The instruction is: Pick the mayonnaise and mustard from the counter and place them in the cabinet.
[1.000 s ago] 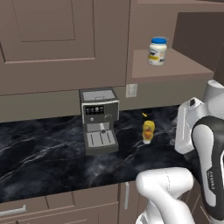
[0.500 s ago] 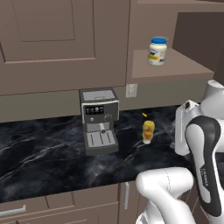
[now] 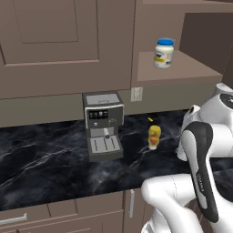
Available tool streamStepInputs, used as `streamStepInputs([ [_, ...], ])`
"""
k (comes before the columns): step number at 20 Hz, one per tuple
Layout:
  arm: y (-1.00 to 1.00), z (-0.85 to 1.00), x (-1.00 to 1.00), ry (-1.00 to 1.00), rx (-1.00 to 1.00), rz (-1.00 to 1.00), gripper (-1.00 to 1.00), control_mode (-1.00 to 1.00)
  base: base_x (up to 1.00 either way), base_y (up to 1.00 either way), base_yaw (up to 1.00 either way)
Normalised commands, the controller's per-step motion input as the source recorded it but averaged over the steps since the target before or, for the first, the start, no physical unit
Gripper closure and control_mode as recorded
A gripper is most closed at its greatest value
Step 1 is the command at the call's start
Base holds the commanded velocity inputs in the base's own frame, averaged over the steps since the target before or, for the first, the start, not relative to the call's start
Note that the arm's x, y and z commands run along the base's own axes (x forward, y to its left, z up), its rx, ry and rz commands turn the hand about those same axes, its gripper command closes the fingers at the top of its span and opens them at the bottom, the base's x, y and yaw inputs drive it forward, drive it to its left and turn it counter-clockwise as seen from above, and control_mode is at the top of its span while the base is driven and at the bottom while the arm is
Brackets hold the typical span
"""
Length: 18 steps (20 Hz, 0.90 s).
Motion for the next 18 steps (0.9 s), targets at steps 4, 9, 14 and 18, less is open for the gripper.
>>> streamStepInputs([
  [4, 0.0, -0.13, 0.17, -0.06, 0.0, -0.24, -1.0, -1.0, 0.0, 0.0, 0.0],
  [9, 0.0, -0.21, 0.21, -0.04, 0.0, -0.24, -1.0, -1.0, 0.0, 0.0, 0.0],
  [14, 0.0, -0.42, 0.11, 0.0, 0.0, -0.19, -1.0, -1.0, 0.0, 0.0, 0.0],
  [18, -0.05, -0.43, 0.06, 0.0, 0.0, -0.15, -1.0, -1.0, 0.0, 0.0, 0.0],
])
